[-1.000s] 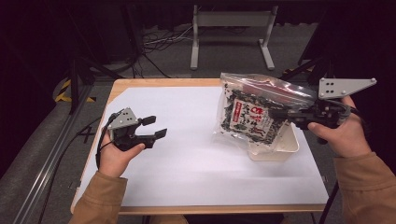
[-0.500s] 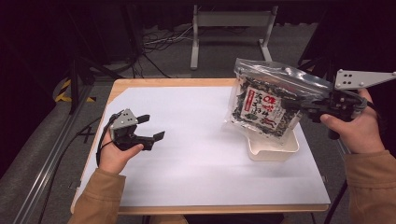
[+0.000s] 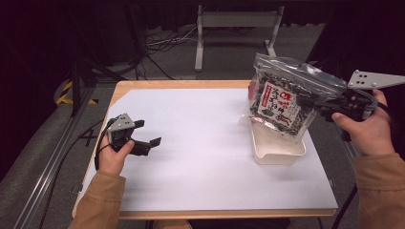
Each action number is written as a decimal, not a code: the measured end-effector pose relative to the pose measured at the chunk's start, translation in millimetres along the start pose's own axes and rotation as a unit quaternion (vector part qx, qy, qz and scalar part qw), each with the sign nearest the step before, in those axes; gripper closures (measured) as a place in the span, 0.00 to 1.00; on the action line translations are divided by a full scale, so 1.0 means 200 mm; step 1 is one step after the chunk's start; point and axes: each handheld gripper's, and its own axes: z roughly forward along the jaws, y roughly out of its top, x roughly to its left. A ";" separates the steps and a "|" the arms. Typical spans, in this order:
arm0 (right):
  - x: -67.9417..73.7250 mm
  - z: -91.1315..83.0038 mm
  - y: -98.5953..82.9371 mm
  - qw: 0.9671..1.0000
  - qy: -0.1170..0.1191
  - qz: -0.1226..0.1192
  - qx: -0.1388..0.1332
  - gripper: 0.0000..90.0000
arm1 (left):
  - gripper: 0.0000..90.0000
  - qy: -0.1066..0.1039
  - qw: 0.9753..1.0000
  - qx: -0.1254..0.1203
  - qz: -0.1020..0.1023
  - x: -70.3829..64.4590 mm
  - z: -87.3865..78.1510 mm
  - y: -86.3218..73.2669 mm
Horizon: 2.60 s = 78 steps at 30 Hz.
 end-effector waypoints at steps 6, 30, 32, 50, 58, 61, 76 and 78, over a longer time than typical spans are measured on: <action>-0.04 0.01 -0.04 1.000 -0.018 0.013 -0.001 0.84 | 0.04 -0.001 1.000 -0.012 -0.010 0.03 -0.01 -0.02; -0.09 0.08 -0.21 0.997 -0.055 0.030 0.041 0.84 | 0.03 0.012 1.000 -0.009 -0.005 0.02 -0.04 -0.02; -0.08 0.09 -0.23 0.997 -0.053 0.030 0.045 0.84 | 0.03 0.012 1.000 -0.011 -0.006 0.02 -0.04 -0.02; -0.05 0.18 -0.34 0.996 -0.057 0.015 0.063 0.84 | 0.03 0.015 1.000 -0.016 -0.012 0.03 -0.07 -0.02; -0.05 0.18 -0.38 0.997 -0.055 0.020 0.054 0.84 | 0.02 0.021 1.000 -0.010 -0.015 0.02 -0.09 -0.04; -0.05 0.19 -0.41 0.997 -0.057 0.018 0.053 0.84 | 0.03 0.023 1.000 -0.009 -0.013 0.02 -0.11 -0.05; -0.08 0.18 -0.58 0.995 -0.064 0.049 0.055 0.83 | 0.02 0.031 0.999 -0.007 -0.016 -0.02 -0.16 -0.12; -0.08 0.18 -0.58 0.995 -0.066 0.047 0.052 0.83 | 0.02 0.029 0.999 -0.007 -0.014 -0.03 -0.17 -0.13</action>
